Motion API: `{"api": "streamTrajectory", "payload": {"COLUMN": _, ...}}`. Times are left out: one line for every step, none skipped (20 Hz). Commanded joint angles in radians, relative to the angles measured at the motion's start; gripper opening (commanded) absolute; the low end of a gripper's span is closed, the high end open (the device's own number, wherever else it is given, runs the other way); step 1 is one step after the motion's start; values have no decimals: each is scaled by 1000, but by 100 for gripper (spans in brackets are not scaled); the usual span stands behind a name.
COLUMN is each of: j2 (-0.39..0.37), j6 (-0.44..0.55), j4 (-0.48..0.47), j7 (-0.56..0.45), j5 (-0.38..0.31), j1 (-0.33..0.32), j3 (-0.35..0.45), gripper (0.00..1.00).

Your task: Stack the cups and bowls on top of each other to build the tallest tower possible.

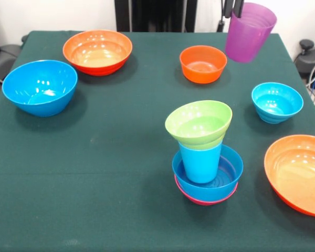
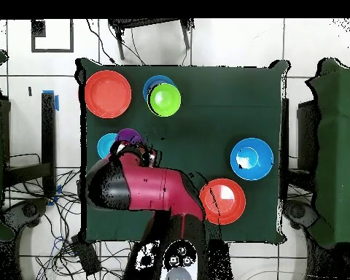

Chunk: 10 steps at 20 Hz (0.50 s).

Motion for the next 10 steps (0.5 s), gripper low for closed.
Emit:
{"api": "streamTrajectory", "payload": {"j2": 1, "j6": 158, "j4": -66, "j7": -83, "j5": -67, "j1": -47, "j3": 109, "gripper": 0}}
{"api": "streamTrajectory", "payload": {"j2": -2, "j6": 160, "j4": -67, "j7": -85, "j5": -68, "j1": -53, "j3": 112, "gripper": 0}}
{"api": "streamTrajectory", "payload": {"j2": -5, "j6": 153, "j4": -55, "j7": -85, "j5": -69, "j1": -56, "j3": 118, "gripper": 0}}
{"api": "streamTrajectory", "payload": {"j2": -7, "j6": 159, "j4": -56, "j7": -90, "j5": -68, "j1": -64, "j3": 126, "gripper": 0}}
{"api": "streamTrajectory", "payload": {"j2": -10, "j6": 161, "j4": -56, "j7": -93, "j5": -68, "j1": -69, "j3": 132, "gripper": 0}}
{"api": "streamTrajectory", "payload": {"j2": -11, "j6": 165, "j4": -58, "j7": -95, "j5": -69, "j1": -75, "j3": 138, "gripper": 0}}
{"api": "streamTrajectory", "payload": {"j2": -12, "j6": 171, "j4": -60, "j7": -95, "j5": -71, "j1": -78, "j3": 141, "gripper": 0}}
{"api": "streamTrajectory", "payload": {"j2": -12, "j6": 177, "j4": -65, "j7": -91, "j5": -74, "j1": -77, "j3": 140, "gripper": 0}}
{"api": "streamTrajectory", "payload": {"j2": -9, "j6": 183, "j4": -73, "j7": -88, "j5": -82, "j1": -74, "j3": 137, "gripper": 0}}
{"api": "streamTrajectory", "payload": {"j2": -4, "j6": 184, "j4": -78, "j7": -85, "j5": -86, "j1": -75, "j3": 137, "gripper": 0}}
